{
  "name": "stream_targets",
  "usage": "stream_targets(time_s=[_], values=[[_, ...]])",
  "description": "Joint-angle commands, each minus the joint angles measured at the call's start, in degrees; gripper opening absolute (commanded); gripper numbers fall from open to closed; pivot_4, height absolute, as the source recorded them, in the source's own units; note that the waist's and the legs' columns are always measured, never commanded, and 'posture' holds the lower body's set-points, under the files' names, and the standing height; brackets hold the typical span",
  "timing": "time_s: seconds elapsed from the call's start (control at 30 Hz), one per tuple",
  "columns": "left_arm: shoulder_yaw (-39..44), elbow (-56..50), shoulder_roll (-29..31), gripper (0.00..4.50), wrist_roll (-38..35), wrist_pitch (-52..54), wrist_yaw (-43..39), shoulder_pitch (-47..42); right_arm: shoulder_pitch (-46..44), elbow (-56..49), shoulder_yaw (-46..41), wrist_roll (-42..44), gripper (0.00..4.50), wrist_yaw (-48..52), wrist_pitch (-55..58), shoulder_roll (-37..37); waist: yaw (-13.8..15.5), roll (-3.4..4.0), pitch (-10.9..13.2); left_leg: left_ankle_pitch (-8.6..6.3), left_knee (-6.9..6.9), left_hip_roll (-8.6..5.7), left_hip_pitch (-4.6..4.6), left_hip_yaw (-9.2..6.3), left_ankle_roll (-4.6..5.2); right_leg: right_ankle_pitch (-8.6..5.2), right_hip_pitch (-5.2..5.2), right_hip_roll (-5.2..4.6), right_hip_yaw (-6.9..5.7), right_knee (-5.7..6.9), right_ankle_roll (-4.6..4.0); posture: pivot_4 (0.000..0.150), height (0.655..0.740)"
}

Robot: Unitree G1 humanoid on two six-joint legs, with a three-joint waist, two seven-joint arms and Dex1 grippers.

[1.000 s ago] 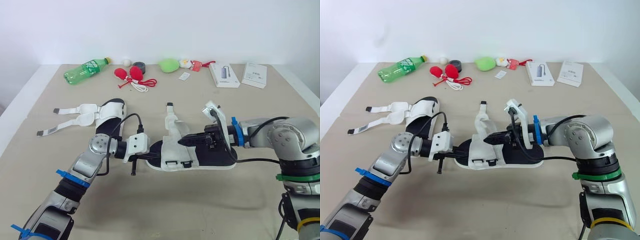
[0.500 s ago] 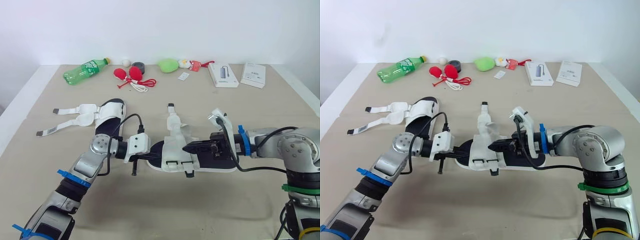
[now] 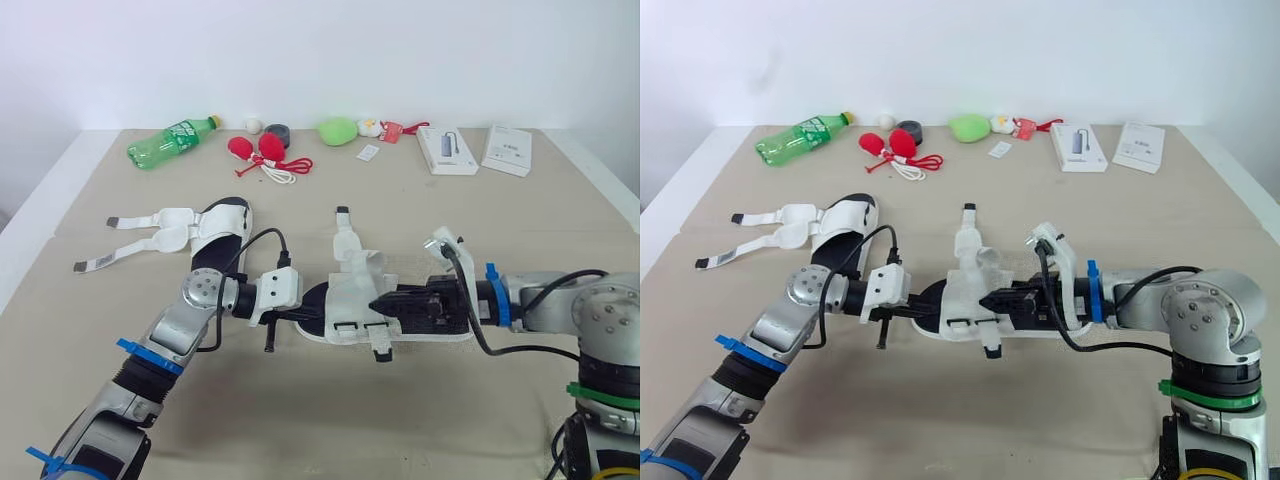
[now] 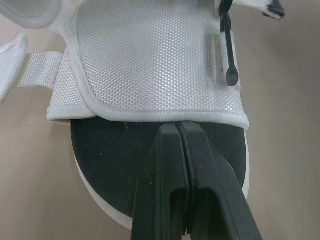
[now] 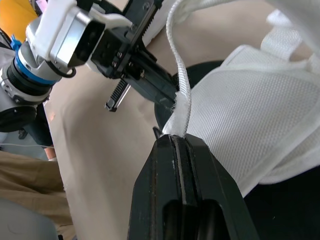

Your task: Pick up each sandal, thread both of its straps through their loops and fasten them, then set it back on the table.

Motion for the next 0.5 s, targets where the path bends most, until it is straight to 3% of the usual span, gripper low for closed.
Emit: stream_targets(time_s=[0.03, 0.2, 0.23, 0.3, 0.43, 0.5], values=[[-0.5, 0.8, 0.4, 0.0, 1.0, -0.2, -0.1, -0.5, 1.9, -3.3, -2.2, 0.9, 0.01, -1.5, -0.9, -0.1, 0.0, 0.0, 0.0, 0.0, 0.0, 0.0, 0.0, 0.0, 0.0, 0.0, 0.0, 0.0, 0.0, 0.0, 0.01, 0.15, 0.74], [-0.6, 1.0, 0.4, 0.0, 0.9, -0.3, -0.2, -0.6, 4.2, -4.6, -3.4, 3.5, 0.01, -1.0, -0.1, -1.1, 0.0, 0.0, 0.0, 0.0, 0.0, 0.0, 0.0, 0.0, 0.0, 0.0, 0.0, 0.0, 0.0, 0.0, 0.01, 0.15, 0.74], [-0.6, 1.0, 0.3, 0.0, 0.9, -0.3, -0.2, -0.6, 4.8, -5.4, -3.3, 4.2, 0.52, 0.4, -0.2, -2.5, 0.0, 0.0, 0.0, 0.0, 0.0, 0.0, 0.0, 0.0, 0.0, 0.0, 0.01, 0.0, 0.0, 0.0, 0.01, 0.15, 0.74], [-0.7, 0.9, 0.3, 0.0, 0.8, -0.2, -0.2, -0.6, 5.9, -6.7, -3.7, 5.2, 0.82, 3.8, -1.6, -5.3, 0.0, 0.0, 0.0, 0.0, 0.0, 0.0, 0.0, 0.0, 0.0, 0.0, 0.01, 0.01, 0.0, 0.0, 0.01, 0.15, 0.74], [-0.9, 0.9, 0.3, 0.0, 0.7, -0.1, -0.4, -0.7, 9.7, -6.8, -4.5, 3.9, 2.15, 11.9, -6.0, -12.1, 0.1, -0.03, 0.0, 0.0, -0.01, -0.04, -0.02, 0.0, 0.01, -0.04, 0.0, -0.02, -0.01, -0.03, 0.07, 0.15, 0.74], [-1.0, 0.9, 0.3, 0.0, 0.7, -0.2, -0.5, -0.6, 12.4, -6.2, -4.5, 3.4, 2.56, 15.4, -8.6, -14.1, 0.1, -0.02, 0.0, 0.0, -0.01, -0.03, -0.01, -0.02, 0.01, -0.04, 0.01, 0.0, -0.02, -0.04, 0.06, 0.15, 0.74]])
